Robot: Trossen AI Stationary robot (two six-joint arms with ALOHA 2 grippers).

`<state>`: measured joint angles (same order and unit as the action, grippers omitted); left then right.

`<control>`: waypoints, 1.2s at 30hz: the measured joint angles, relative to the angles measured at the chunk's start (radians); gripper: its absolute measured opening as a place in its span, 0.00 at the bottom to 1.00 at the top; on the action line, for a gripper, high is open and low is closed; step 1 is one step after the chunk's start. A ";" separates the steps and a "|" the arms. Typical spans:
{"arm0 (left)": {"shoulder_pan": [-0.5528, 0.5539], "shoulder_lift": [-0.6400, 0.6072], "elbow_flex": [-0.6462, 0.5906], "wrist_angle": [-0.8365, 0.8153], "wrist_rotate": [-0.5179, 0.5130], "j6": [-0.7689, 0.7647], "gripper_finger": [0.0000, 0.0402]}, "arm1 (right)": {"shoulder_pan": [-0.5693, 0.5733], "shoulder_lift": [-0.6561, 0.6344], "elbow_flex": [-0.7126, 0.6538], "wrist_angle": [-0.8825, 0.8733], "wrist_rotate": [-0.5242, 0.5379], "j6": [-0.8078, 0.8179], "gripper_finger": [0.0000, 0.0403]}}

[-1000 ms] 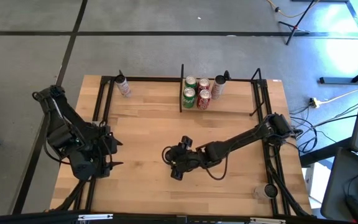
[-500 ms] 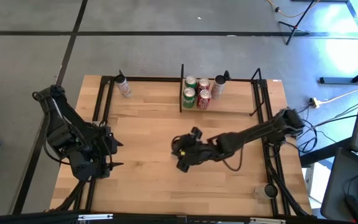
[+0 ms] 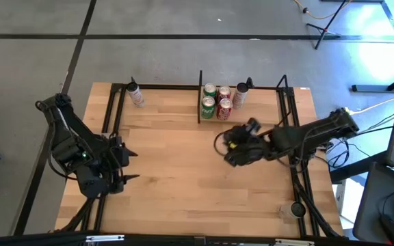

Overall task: Place canned beverage on shelf
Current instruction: Put the white yellow soda can on the shelf aligned with the other white yellow soda can

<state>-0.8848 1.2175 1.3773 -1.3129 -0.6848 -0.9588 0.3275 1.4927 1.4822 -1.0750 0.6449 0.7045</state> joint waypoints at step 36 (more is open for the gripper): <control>0.713 0.000 0.000 0.225 -0.030 0.369 0.82 | -0.805 -0.410 -0.566 0.498 -0.508 -0.504 0.55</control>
<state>-0.1718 1.2175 1.3773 -1.0876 -0.7149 -0.5903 -0.4777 1.0832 0.9165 -0.5769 0.1365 0.2002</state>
